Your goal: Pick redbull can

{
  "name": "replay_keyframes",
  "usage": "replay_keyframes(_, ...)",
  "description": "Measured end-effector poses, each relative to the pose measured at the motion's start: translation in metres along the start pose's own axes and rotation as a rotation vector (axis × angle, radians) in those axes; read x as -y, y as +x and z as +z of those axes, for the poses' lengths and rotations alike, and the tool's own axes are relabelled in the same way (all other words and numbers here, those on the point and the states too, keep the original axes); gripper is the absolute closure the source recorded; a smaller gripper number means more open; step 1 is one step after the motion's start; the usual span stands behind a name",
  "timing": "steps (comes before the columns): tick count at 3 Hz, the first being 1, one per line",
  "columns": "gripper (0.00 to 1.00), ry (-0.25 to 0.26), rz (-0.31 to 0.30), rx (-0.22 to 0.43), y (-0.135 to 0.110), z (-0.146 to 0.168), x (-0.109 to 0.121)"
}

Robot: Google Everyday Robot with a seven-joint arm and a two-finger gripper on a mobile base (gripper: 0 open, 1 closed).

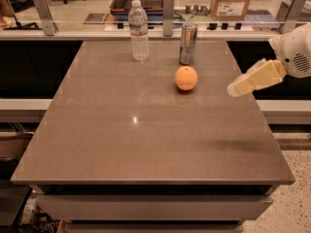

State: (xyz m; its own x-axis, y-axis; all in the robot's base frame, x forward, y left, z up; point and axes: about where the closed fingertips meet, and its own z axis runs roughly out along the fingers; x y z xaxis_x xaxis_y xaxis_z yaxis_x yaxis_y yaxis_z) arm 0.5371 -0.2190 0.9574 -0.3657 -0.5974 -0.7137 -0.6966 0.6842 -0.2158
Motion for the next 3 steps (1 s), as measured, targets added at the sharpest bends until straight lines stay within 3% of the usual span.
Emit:
replay_keyframes(1, 0.0, 0.06, 0.107, 0.071, -0.007, 0.025, 0.0)
replay_keyframes(2, 0.0, 0.181, 0.156, 0.101, -0.022, 0.042, 0.006)
replay_keyframes(3, 0.0, 0.34, 0.141, 0.157, -0.042, 0.039, 0.034)
